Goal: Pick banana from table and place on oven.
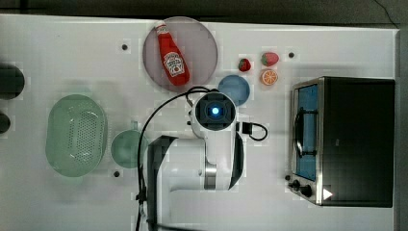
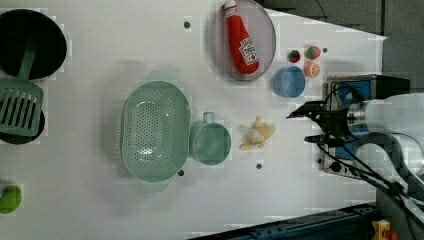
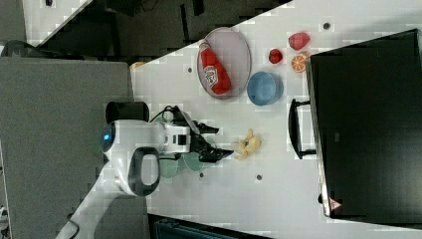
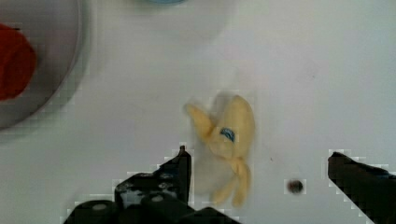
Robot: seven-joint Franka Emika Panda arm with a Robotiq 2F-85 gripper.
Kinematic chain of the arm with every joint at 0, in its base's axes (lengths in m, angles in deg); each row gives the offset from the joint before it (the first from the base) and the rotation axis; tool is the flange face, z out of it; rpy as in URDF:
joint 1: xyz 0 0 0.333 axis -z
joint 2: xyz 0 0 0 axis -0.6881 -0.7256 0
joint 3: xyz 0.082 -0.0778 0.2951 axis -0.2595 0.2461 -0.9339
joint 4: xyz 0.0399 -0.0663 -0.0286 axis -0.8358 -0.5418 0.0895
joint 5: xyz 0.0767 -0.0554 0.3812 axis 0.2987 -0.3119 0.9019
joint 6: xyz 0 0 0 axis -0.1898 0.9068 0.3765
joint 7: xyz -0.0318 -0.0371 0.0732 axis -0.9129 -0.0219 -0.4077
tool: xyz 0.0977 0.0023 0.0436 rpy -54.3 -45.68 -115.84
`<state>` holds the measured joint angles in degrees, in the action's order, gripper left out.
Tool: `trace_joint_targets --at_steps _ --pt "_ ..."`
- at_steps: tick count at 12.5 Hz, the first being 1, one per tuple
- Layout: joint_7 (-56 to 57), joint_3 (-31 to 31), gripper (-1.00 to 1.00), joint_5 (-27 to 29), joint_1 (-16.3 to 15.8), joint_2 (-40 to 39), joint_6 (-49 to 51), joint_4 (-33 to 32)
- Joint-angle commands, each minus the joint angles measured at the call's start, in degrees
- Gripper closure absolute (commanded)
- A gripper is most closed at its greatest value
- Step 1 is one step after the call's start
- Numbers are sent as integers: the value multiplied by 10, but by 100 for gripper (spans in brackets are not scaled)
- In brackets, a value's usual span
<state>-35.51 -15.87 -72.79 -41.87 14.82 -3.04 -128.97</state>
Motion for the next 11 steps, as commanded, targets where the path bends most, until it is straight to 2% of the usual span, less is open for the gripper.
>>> trace_joint_targets --at_steps 1,4,10,11 --pt "-47 0 -100 -5 -2 -10 -91 -36" --pt "-94 -19 -100 -5 -6 -67 -129 -41" --pt "-94 -24 -100 -5 -7 -143 -205 -41" --pt "-94 -22 -69 -5 -7 -145 -212 -41"
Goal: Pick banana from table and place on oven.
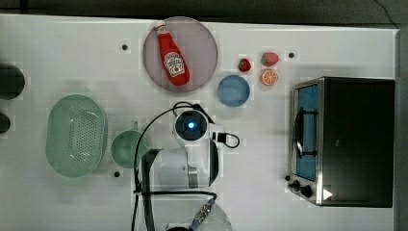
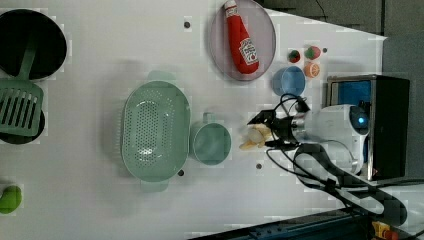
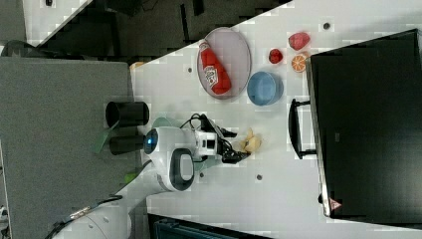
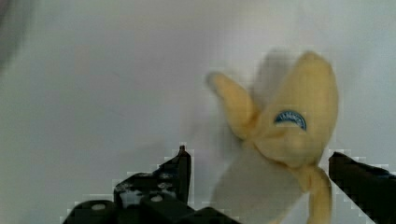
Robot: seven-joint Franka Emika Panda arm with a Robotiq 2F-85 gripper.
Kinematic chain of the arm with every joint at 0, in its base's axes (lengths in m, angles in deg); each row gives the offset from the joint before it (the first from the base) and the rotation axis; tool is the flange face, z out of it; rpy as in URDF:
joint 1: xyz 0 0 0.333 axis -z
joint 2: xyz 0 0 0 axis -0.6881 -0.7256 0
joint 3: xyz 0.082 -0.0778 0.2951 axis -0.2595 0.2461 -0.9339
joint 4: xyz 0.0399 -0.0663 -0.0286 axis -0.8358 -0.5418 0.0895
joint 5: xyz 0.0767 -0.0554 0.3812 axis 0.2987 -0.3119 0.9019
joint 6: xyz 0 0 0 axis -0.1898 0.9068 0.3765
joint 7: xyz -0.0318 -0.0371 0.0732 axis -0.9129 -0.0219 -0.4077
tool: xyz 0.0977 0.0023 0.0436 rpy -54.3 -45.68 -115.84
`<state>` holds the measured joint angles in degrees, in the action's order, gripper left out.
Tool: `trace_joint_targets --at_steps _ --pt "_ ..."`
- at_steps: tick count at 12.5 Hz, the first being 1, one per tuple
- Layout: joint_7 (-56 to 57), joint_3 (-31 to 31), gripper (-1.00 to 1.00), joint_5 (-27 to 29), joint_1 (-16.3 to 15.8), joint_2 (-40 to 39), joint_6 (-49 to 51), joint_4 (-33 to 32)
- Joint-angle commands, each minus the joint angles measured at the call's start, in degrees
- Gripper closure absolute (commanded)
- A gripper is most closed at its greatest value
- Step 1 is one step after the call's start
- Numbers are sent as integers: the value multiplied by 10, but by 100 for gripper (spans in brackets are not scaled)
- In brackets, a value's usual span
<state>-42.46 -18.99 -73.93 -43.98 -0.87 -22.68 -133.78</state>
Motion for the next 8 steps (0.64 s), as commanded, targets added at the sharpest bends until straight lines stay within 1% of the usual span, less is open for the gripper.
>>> trace_joint_targets --at_steps 1,3,5,6,8 --pt "-25 10 -43 6 14 12 -20 8" --pt "-25 10 6 6 14 12 -20 6" --pt "-25 10 49 6 14 13 -21 7" --pt "-25 10 61 6 14 17 -20 9" --pt "-25 6 61 6 14 45 -16 10"
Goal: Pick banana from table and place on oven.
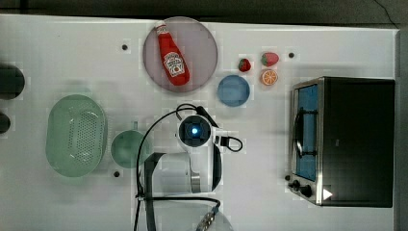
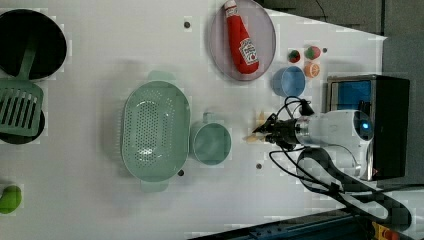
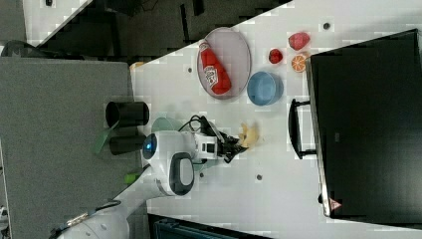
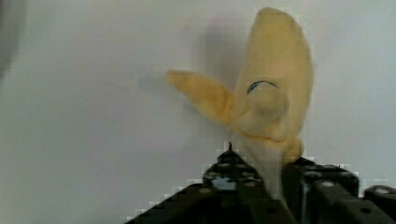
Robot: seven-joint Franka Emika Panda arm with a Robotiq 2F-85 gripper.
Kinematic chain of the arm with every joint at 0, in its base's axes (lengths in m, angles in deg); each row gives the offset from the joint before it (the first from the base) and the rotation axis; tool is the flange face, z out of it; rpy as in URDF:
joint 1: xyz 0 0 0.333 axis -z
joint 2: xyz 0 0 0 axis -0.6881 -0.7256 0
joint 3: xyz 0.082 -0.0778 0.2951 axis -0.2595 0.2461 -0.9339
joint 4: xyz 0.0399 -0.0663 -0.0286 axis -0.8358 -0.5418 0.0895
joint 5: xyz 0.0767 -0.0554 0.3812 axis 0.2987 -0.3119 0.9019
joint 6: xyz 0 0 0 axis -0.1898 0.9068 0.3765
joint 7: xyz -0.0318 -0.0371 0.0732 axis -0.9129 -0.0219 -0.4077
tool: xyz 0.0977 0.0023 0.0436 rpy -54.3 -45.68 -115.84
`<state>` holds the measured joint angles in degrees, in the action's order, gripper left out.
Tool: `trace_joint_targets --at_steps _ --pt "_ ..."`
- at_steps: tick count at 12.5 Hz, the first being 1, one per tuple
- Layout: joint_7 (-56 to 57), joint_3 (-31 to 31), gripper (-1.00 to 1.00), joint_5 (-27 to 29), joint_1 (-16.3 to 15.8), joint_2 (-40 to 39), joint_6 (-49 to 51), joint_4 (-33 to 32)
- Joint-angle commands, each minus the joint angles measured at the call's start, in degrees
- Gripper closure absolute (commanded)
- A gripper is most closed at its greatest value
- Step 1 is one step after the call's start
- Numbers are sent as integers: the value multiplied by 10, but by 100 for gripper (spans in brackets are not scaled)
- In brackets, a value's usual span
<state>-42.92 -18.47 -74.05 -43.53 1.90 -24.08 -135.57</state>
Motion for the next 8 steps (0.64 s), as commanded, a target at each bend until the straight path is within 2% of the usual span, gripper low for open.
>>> trace_joint_targets --at_steps 1,4,8 --pt "-20 0 61 8 9 42 4 30" --pt "-20 2 61 8 11 142 95 61" --pt "-19 20 61 8 15 236 349 180"
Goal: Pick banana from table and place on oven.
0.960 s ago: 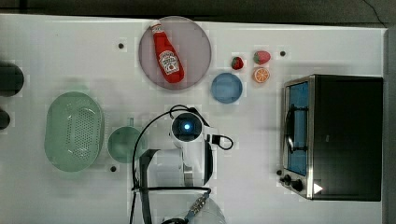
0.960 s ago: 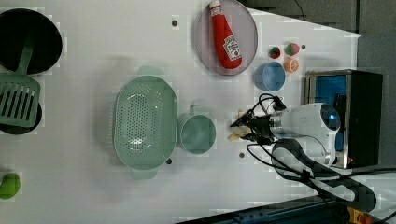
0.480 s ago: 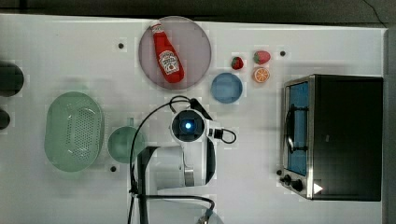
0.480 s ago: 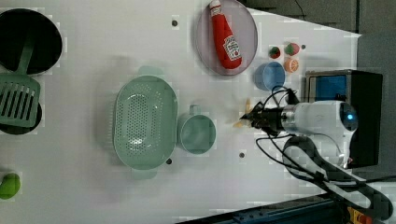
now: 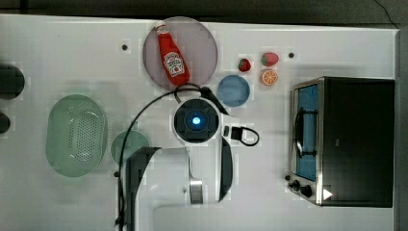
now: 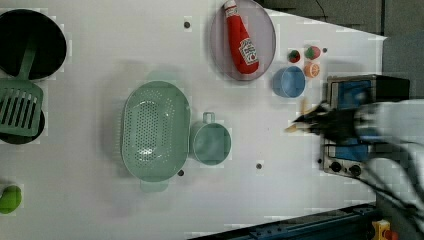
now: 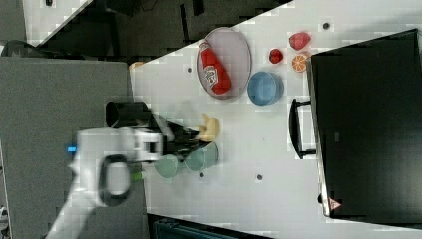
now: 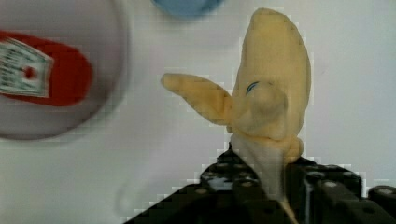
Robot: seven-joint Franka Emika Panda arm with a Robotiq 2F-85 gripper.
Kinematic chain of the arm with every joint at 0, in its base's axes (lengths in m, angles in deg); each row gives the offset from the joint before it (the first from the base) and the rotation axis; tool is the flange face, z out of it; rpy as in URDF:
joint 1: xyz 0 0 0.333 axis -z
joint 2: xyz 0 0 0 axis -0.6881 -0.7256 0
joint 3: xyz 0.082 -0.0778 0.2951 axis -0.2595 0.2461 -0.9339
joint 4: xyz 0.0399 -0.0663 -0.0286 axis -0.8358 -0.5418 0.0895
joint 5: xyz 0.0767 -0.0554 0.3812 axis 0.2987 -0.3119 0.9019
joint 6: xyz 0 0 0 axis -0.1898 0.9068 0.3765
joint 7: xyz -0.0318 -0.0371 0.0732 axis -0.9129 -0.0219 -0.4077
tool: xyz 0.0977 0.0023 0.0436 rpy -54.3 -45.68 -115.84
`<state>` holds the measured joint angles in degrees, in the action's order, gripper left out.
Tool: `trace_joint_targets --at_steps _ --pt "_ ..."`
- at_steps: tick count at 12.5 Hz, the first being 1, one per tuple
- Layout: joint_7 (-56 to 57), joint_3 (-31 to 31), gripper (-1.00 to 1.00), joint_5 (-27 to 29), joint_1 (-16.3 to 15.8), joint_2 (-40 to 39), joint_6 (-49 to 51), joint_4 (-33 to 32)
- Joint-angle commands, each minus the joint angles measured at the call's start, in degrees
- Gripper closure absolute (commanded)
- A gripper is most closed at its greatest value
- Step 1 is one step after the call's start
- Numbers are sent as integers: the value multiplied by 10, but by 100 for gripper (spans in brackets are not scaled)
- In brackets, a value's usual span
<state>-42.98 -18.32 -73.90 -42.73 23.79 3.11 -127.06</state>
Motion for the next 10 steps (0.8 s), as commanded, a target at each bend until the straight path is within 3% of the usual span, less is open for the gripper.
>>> trace_joint_targets --at_steps 1,5,10 --pt "-18 29 61 7 8 28 122 122" --pt "-5 95 61 6 14 41 185 200" --pt "141 222 61 2 23 21 183 213"
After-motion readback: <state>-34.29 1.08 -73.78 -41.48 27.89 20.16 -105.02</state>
